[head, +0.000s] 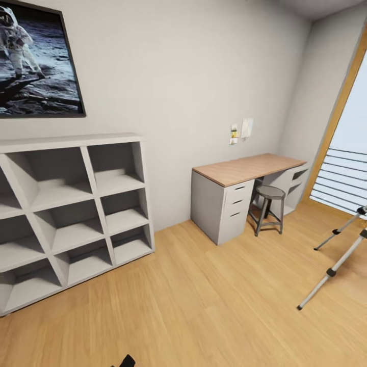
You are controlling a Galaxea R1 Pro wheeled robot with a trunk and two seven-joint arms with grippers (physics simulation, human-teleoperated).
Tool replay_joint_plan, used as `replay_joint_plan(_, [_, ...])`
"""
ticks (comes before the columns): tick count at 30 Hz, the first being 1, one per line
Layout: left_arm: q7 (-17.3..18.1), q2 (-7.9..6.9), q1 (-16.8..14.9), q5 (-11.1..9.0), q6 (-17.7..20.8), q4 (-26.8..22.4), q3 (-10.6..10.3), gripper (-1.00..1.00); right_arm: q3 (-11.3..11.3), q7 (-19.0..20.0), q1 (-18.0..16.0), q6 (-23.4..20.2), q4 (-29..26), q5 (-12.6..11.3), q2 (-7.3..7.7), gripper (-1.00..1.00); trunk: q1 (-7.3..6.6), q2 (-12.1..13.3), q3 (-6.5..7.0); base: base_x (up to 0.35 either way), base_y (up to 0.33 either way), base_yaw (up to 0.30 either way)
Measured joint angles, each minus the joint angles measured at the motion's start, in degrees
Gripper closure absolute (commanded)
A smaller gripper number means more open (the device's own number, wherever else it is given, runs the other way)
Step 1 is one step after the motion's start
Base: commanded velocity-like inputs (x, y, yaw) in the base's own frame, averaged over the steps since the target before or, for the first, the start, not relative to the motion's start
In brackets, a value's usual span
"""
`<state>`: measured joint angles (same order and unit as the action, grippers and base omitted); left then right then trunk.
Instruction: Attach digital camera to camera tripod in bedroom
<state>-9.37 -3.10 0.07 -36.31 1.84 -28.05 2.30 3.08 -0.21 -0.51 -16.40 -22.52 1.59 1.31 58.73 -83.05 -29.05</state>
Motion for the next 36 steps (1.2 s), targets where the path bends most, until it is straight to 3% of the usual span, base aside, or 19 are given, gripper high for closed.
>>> replay_joint_plan(7, [0.13,-0.1,0.01,-0.11,0.42,-0.56,0.14,-1.0,-0.09,-0.11,-0.01,1.81,-0.1,-0.47,0.11,-1.0,0.0,0.0,0.0,0.0,0.0,-0.148])
replay_joint_plan(17, [0.11,-0.01,0.01,-0.04,0.53,-1.3,0.05,-1.0,-0.38,-0.7,-0.02,8.13,0.03,-0.45,0.19,-1.0,0.0,0.0,-0.01,0.0,0.048,-0.019])
replay_joint_plan(36, [0.01,0.17,0.01,0.29,0.93,-0.9,-0.25,-1.0,-0.31,-0.67,-0.03,9.04,0.09,-0.52,0.21,-1.0,-0.01,0.0,-0.01,0.027,0.304,-0.001])
